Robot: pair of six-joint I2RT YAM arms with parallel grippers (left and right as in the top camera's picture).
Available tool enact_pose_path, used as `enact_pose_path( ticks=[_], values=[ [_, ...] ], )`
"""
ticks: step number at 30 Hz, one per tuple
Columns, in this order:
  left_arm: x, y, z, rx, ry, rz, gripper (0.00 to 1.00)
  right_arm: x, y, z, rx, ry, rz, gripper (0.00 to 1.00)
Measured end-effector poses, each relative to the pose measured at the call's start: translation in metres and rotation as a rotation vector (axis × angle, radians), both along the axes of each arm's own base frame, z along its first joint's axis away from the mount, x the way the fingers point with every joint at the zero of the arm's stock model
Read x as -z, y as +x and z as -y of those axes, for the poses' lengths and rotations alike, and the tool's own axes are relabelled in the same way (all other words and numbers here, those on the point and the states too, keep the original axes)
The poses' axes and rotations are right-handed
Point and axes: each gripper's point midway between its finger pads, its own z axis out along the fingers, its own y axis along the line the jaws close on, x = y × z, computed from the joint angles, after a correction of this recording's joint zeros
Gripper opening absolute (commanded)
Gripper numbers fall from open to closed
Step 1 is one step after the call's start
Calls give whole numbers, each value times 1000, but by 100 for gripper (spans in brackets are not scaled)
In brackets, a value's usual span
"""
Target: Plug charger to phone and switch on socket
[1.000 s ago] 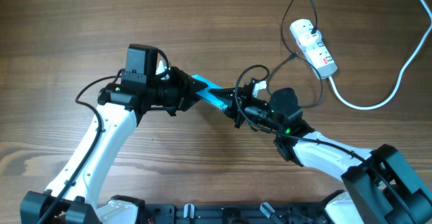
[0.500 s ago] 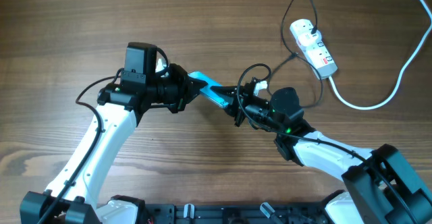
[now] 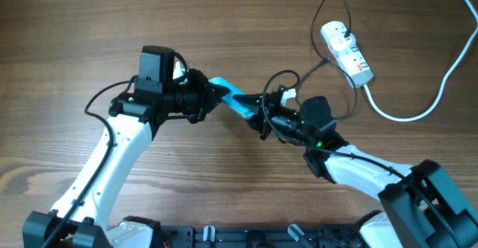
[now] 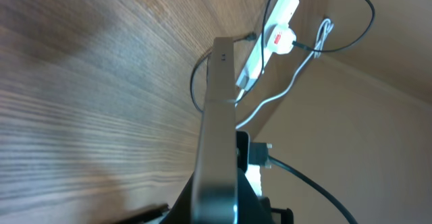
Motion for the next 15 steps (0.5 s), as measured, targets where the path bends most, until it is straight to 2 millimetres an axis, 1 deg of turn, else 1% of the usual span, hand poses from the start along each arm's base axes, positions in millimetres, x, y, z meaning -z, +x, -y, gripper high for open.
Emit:
enact_pose_path(
  ticks=[4,8,13,15],
  values=[
    [-1,2,-1,24,15,43,4,3,-3,-1,-16,-10,-8,33],
    [-5,6,-8,45,3,86,4,7,-3,-2,-20,-25,-14,38],
    [-12,10,-21,83,-31,154,4,9,-3,-2,-29,-72,54,52],
    [-15,11,-25,100,-40,179,4,15,-1,0,-26,-121,99,60]
  ],
)
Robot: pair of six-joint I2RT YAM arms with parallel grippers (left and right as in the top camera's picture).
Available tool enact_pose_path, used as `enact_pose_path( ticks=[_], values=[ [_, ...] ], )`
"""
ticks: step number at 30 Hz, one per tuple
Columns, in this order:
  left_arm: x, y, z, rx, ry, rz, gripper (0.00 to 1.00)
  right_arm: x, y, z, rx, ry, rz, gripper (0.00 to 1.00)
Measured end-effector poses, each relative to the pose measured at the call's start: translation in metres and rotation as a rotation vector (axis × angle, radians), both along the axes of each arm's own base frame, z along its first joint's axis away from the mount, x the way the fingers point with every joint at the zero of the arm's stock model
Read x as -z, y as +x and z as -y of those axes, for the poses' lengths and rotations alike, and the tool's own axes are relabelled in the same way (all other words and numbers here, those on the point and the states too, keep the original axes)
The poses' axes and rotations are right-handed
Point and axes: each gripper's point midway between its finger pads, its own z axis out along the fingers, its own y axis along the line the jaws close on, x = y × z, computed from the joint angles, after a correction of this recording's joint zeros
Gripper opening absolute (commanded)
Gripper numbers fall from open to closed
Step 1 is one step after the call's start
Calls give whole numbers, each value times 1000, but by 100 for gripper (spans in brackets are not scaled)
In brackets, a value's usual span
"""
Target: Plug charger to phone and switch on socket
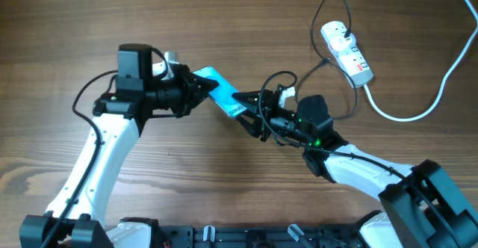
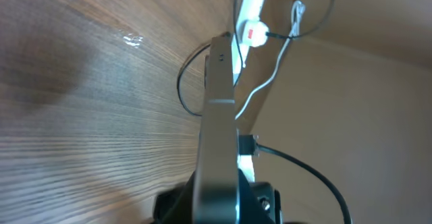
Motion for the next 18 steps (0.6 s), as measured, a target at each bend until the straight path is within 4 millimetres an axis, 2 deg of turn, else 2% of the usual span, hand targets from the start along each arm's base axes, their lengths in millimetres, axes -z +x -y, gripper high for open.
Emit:
enact_pose_path(
  ticks=[2,4,7,9,14,16,18],
  values=[
    [-1,0,-4,23,-4,30,4,9,3,3,11,-66,41,70],
    [-1,-1,-6,46,-6,55,4,21,9,9,45,-157,83,85],
    [-7,-7,0,135,-55,110,4,54,18,28,107,-361,135,85],
    [-8,-11,5,186,-83,133,4,57,25,35,121,-454,239,85],
    [8,-13,11,267,-120,134,4,42,41,42,128,-619,547,85],
    [16,-15,12,292,-129,129,4,51,42,48,106,-710,589,84],
    [17,-17,13,314,-141,138,4,68,41,56,69,-796,550,83]
  ],
)
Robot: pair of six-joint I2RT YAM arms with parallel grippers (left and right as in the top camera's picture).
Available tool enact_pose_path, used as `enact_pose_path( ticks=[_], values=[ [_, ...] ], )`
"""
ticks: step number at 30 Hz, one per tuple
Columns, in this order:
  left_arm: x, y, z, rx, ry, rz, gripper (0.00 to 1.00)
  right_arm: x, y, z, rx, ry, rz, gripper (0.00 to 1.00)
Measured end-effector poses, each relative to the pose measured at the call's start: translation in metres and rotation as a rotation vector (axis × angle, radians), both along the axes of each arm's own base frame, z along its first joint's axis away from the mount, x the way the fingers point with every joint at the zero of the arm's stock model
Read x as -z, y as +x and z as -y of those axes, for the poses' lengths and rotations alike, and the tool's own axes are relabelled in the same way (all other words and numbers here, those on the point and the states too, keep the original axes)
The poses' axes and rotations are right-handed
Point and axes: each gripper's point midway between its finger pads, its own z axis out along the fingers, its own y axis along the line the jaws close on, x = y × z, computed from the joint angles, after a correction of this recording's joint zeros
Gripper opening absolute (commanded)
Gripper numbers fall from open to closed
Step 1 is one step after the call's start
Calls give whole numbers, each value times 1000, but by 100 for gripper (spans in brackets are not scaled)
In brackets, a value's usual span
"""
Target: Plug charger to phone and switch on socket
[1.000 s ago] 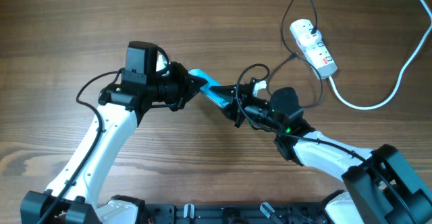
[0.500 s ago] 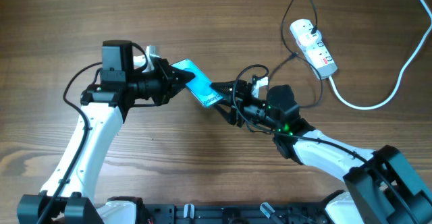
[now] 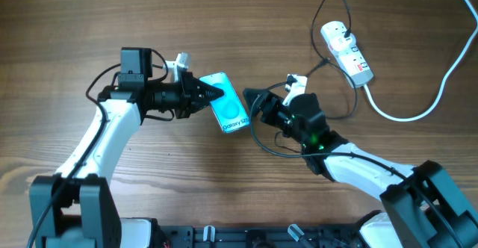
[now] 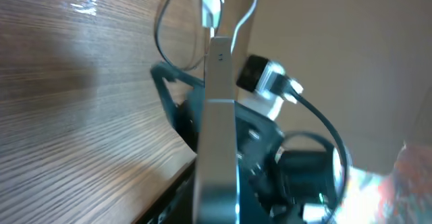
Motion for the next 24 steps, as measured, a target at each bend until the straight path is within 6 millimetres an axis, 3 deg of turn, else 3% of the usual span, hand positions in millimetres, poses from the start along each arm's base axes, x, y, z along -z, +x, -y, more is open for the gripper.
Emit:
enact_pose_path(
  ticks=[5,12,14,18,24],
  values=[
    [-4,-3,2,30,-19,35,4,12,16,28,46,-189,-96,83],
    [-5,-5,3,46,-28,57,4,-37,68,70,209,-384,-7,84],
    [-5,-5,3,47,-27,59,4,-41,74,84,259,-423,8,84],
    [-5,-5,3,47,-28,60,4,-34,86,120,363,-500,-1,84],
    [-6,-5,3,50,-30,63,4,-5,106,149,422,-576,-12,79]
  ],
)
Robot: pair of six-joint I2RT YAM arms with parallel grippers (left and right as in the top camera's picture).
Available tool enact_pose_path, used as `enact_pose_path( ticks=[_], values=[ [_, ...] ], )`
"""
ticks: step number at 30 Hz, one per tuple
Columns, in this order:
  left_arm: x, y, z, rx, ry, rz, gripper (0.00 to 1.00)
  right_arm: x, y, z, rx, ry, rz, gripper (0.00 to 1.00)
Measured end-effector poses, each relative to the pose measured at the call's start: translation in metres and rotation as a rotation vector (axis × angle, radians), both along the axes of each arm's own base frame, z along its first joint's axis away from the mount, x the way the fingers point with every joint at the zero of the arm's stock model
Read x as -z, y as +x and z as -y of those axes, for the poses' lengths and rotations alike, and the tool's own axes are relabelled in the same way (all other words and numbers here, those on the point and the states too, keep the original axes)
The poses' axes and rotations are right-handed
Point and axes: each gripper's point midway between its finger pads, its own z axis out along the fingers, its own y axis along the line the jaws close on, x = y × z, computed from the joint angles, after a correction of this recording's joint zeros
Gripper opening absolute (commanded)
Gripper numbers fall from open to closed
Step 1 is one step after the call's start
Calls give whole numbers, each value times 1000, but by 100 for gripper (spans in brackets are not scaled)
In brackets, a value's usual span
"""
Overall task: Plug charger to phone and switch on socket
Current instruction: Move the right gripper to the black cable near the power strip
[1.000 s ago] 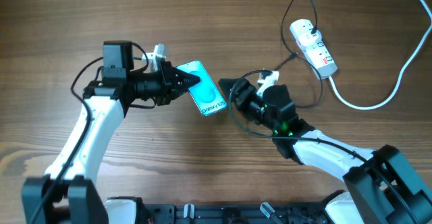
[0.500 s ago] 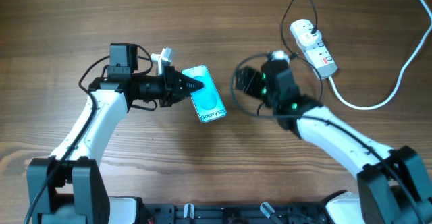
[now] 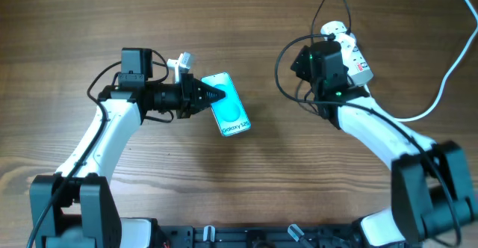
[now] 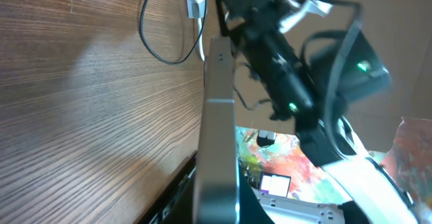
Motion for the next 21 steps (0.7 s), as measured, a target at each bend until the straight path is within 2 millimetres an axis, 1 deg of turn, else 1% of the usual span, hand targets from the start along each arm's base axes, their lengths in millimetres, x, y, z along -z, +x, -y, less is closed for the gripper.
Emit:
enact_pose_path(
  ticks=[4,7,10,18,21],
  values=[
    [0,0,0,0,0,0,4,31,1,2,-5,-44,-64,73],
    [0,0,0,0,0,0,4,52,1,2,-7,-62,-111,72],
    [0,0,0,0,0,-3,4,66,2,3,-4,-73,-140,72],
    [0,-1,0,0,0,-4,4,84,12,7,28,-114,-156,73],
    [0,-1,0,0,0,-5,4,84,17,10,43,-122,-139,73]
  ],
)
